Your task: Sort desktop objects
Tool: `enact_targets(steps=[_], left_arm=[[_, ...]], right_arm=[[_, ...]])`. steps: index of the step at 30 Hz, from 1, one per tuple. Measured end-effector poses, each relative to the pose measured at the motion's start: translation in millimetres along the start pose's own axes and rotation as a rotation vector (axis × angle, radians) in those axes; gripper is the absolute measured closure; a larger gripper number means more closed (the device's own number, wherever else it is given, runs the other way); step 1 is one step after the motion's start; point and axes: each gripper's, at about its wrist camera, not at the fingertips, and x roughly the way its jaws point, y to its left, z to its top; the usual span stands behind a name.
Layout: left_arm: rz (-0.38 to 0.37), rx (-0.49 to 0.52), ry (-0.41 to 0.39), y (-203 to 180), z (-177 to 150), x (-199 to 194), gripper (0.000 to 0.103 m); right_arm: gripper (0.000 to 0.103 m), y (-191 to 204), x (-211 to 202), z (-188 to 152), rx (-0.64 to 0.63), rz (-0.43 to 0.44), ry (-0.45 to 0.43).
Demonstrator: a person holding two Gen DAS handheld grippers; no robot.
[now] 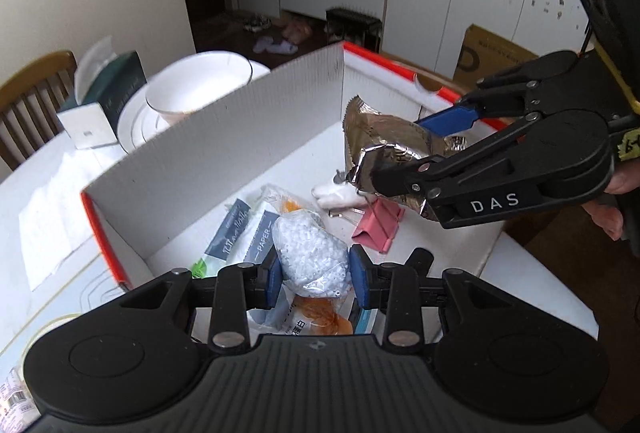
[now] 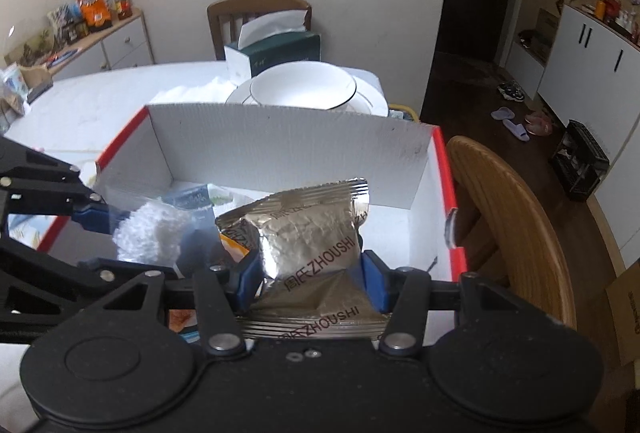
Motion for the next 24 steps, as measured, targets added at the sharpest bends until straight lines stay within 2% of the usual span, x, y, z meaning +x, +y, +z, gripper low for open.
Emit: enact_targets(steps=[6, 14, 21, 24], left_arm=[[-0.040, 0.009, 0.059, 0.6, 1.7, 17.4, 0.069], [-0.075, -0.029, 0.123, 7.9, 1.0, 33.9, 0.069], [-0.090, -0.056, 0.151, 13.1, -2.7, 39.9, 0.069], [-0.084, -0.055, 0.152, 12.1, -1.7, 39.8, 0.063]], right_arm=[[0.051, 2.2, 13.2, -4.7, -0.025, 0.004, 0.041], [0.051, 1.3, 22.3, -15.2, -0.010, 0.006, 0.069], [0.051, -1.4, 21.5, -19.6, -0.008, 0.006, 0.085], [0.051, -2.4, 20.1, -20.1, -0.008, 0.009, 0.085]])
